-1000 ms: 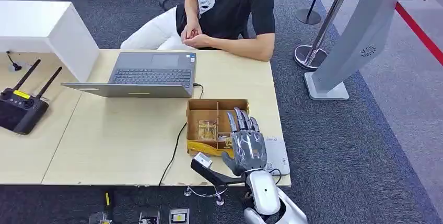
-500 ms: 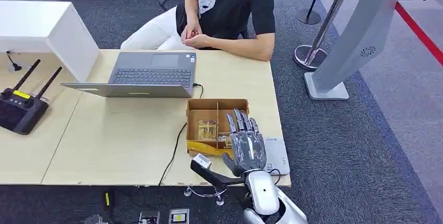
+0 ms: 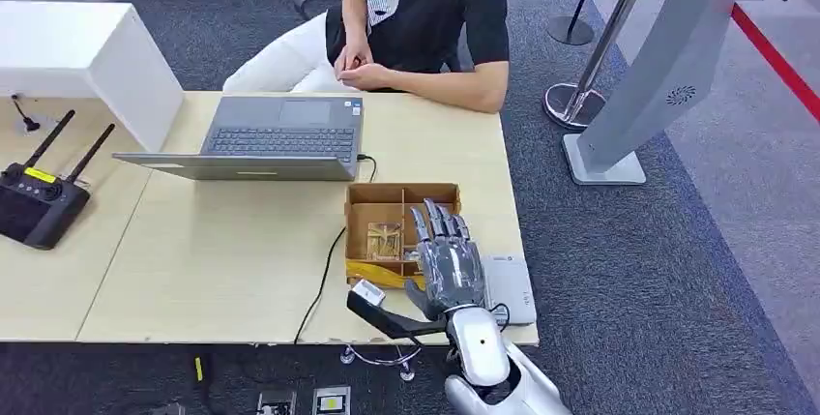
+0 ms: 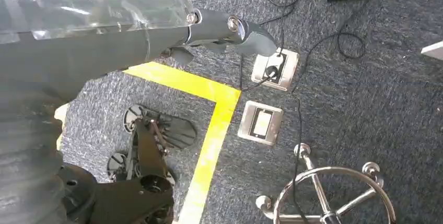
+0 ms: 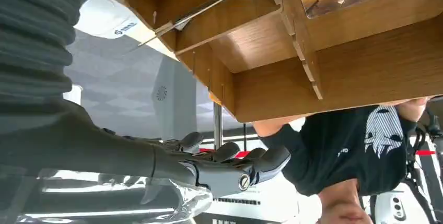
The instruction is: Pass the card to the sensor for recognition and then transmit it.
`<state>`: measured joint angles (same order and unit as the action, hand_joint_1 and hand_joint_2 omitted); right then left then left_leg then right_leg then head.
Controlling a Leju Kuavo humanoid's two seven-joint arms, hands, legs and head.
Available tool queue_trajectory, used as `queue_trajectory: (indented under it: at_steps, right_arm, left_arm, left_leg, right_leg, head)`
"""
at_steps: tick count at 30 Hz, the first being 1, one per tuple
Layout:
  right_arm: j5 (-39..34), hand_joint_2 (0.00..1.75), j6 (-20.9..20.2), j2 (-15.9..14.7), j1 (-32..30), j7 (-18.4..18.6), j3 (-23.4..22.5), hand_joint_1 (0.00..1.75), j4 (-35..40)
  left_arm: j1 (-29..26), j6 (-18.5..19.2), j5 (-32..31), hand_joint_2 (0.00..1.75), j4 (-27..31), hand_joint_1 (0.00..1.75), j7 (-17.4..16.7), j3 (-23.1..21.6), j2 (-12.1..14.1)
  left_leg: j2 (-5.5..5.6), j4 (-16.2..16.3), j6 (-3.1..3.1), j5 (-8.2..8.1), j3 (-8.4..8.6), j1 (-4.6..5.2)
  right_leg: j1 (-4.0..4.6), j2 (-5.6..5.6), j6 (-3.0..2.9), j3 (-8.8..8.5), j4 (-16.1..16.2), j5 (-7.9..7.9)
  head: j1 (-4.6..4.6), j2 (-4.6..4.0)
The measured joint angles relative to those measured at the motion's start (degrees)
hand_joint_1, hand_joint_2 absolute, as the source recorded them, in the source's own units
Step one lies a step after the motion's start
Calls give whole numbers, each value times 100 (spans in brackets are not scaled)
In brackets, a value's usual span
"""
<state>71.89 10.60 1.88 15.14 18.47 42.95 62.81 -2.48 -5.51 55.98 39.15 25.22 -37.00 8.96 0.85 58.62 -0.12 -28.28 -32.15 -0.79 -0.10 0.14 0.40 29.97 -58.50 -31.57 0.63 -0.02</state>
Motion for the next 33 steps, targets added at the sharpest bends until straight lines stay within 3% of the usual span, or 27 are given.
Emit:
queue_trajectory:
  at_steps: [13,33]
  right_arm:
    - [-31,175,61,98,197,20,70,0,-498]
    - [-2,175,107,50,173,177,68,0,-594]
  left_arm:
    - [-50,-20,-39,175,72,0,0,129,-2]
    - [-63,-2,-188,175,72,0,0,181,-4]
  left_leg:
    - [1,0,0,0,-1,0]
    - [-1,0,0,0,1,0]
  right_leg:
    - [0,0,0,1,1,0]
    - [0,0,0,1,1,0]
  head:
    - [-2,0]
    - [-2,0]
